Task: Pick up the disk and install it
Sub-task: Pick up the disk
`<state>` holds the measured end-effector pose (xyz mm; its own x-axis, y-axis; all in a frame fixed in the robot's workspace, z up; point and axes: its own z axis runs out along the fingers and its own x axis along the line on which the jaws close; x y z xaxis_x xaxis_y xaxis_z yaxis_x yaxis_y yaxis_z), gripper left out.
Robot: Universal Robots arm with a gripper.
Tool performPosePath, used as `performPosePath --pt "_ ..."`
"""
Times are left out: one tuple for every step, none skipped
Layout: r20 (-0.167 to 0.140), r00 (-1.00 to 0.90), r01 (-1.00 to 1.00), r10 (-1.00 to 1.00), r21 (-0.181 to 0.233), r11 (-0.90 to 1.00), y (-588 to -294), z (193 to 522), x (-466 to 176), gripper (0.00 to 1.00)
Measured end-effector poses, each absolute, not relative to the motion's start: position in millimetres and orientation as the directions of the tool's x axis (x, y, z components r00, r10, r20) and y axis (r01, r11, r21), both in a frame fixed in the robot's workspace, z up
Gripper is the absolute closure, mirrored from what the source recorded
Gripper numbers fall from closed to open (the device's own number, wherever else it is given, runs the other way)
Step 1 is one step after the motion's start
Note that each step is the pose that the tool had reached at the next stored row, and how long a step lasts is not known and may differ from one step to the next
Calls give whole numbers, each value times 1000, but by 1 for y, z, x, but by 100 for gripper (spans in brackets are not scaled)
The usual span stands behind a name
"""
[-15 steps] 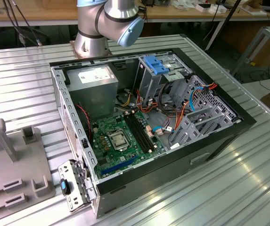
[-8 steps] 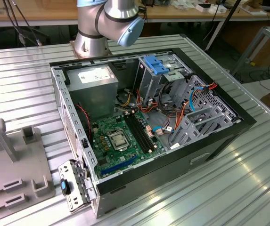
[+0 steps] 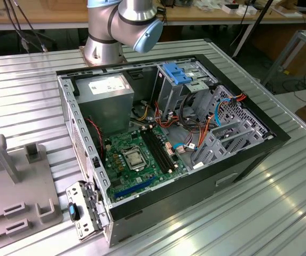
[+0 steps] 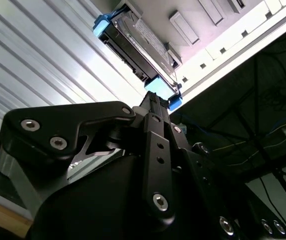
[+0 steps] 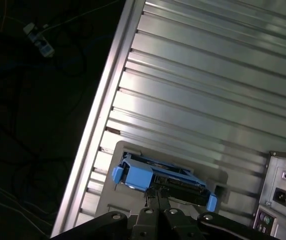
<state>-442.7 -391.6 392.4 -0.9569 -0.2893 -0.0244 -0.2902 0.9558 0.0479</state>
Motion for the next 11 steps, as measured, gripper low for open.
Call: performPosePath --pt "-24 -956 -293 -292 48 955 -392 392 -443 89" --pt "-24 -954 -299 -298 48 953 -392 392 -443 89" --pt "-24 -951 -309 -308 48 950 -392 392 -443 89" --pt "-24 -949 -315 -314 48 948 -392 392 -443 89" --pt "-24 -947 -322 -321 48 946 -392 392 -443 89" --pt "-24 -945 -327 -326 48 944 -392 392 -443 89" --pt "-24 -943 -334 -333 48 941 -392 392 -443 89" --pt "-24 -941 -338 -337 48 940 -392 392 -443 89" --pt "-24 -940 -341 -340 48 939 -392 392 -443 89" --pt "-24 -939 -344 -344 48 938 -392 392 -443 89" --pt "-24 -937 -348 -347 48 936 -392 392 -443 89"
